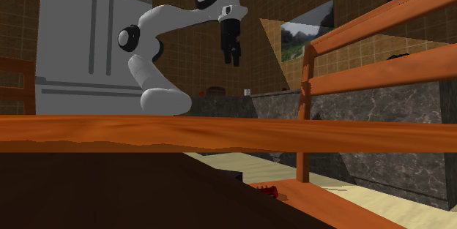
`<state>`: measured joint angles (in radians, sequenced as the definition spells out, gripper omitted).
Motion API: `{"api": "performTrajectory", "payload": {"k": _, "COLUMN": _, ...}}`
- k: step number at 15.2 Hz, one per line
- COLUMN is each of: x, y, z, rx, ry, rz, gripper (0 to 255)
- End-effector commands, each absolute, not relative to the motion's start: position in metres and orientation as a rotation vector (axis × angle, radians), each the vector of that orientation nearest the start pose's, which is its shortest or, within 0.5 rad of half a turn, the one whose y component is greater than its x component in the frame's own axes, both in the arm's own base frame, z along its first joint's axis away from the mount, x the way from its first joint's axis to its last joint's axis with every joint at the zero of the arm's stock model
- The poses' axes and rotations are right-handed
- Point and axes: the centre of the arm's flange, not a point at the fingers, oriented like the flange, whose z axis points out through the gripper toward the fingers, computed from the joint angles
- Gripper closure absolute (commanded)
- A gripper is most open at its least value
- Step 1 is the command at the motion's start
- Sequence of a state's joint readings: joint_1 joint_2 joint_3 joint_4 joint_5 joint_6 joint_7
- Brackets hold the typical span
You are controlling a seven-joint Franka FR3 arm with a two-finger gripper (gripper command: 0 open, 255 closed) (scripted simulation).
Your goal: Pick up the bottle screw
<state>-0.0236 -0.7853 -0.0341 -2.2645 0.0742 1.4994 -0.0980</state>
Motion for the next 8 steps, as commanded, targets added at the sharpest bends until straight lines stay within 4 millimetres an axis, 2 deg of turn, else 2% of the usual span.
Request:
{"api": "performTrajectory", "payload": {"k": 1, "x": 0.3, "y": -0.013, "z": 0.627, "rx": -3.044, "ry": -0.085, "rz": -0.041, "gripper": 0}}
{"api": "performTrajectory", "payload": {"k": 8, "x": 0.303, "y": -0.064, "z": 0.553, "rx": -3.058, "ry": -0.278, "rz": -0.075, "gripper": 0}}
